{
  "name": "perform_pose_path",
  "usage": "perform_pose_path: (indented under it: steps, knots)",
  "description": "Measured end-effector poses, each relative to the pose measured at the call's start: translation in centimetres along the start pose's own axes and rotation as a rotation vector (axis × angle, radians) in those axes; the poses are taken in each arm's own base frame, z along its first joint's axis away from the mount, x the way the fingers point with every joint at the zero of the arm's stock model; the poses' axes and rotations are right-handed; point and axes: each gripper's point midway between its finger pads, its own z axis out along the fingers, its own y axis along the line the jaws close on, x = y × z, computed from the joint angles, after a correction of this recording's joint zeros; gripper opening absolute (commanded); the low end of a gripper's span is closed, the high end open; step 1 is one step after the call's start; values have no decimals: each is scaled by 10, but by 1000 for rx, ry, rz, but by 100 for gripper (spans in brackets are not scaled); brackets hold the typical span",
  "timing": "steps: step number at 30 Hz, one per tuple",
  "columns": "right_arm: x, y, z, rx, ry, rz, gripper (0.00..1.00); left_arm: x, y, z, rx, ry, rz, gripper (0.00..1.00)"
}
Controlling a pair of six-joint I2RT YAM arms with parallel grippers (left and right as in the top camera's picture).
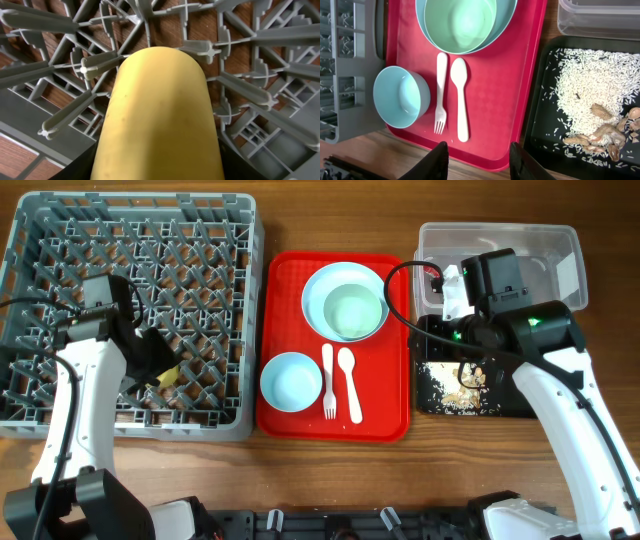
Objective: Sort waste into correct bins and load items into the dishwasher rack
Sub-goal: 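Lower the yellow cup into the dish rack with the left gripper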
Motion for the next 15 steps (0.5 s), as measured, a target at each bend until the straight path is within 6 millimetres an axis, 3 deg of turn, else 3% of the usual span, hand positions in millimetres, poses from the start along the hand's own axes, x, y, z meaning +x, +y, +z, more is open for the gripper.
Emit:
perform_pose_path:
  steps: [2,10,13,15]
  knots:
    - [0,0,0,0,0,0,40,-1,0,1,0,-2,8,100]
    - [1,0,0,1,3,-2,40,-3,-1,-3,-1,-6,8,100]
    - [1,0,0,1,3,-2,40,-14,-12,-30,61,-62,10,100]
    - [1,0,0,1,3,-2,41,-18,-35,-63,169,-156,49,100]
